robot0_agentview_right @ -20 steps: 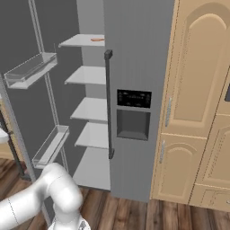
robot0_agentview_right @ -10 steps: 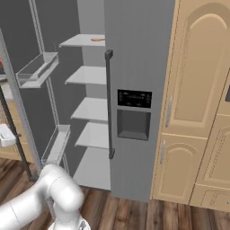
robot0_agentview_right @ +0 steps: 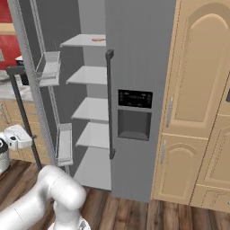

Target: There's a fish in the fridge that needs to be moved to the freezer for freezing. Pick up the fish from the fridge, place it on any shelf in the freezer, and close the fridge and freezer doors when done.

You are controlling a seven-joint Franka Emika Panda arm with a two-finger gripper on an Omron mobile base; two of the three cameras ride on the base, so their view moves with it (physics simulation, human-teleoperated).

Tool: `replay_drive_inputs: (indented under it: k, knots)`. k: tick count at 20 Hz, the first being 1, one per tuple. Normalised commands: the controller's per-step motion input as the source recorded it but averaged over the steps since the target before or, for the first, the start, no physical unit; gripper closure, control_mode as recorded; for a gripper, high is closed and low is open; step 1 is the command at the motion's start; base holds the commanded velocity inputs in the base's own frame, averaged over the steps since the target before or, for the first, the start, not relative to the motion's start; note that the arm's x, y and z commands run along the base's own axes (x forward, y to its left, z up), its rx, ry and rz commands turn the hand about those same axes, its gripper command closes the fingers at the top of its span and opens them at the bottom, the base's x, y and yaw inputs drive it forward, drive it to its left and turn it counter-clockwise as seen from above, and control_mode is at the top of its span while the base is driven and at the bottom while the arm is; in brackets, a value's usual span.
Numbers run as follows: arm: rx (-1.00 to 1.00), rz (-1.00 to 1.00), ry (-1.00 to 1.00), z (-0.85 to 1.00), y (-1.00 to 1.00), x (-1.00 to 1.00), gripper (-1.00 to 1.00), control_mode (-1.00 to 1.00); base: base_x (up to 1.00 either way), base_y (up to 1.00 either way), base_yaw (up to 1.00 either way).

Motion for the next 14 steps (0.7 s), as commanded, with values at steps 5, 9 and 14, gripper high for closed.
replay_drive_inputs:
  k: [5, 9, 14]
  knots:
    - [0.06, 0.1, 0.0, 0.0, -0.85, 0.55, -1.0, -1.0, 0.0, 0.0, 0.0]
    - [0.06, 0.1, 0.0, 0.0, -0.81, 0.57, -1.0, -1.0, 0.0, 0.0, 0.0]
    - [0.03, 0.06, 0.0, 0.0, -0.71, 0.61, -1.0, -1.0, 0.0, 0.0, 0.0]
